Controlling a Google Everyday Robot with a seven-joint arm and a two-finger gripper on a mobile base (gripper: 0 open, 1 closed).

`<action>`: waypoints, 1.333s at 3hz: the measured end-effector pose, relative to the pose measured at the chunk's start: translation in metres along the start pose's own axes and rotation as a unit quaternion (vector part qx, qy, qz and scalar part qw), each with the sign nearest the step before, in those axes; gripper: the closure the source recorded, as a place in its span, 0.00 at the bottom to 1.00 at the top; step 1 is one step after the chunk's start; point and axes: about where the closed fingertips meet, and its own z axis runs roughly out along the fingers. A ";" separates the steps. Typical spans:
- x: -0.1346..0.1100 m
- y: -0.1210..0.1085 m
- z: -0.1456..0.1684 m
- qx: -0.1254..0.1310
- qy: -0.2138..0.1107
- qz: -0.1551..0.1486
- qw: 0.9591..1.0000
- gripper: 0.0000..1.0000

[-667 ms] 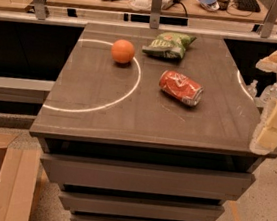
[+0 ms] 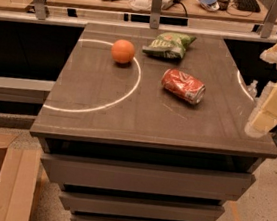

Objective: Place coke can upright

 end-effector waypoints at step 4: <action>-0.044 -0.082 0.095 -0.004 0.008 0.127 0.992 0.00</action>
Offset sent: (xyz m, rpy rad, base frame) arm 0.1060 0.0102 -0.0368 0.0341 0.0279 -0.2591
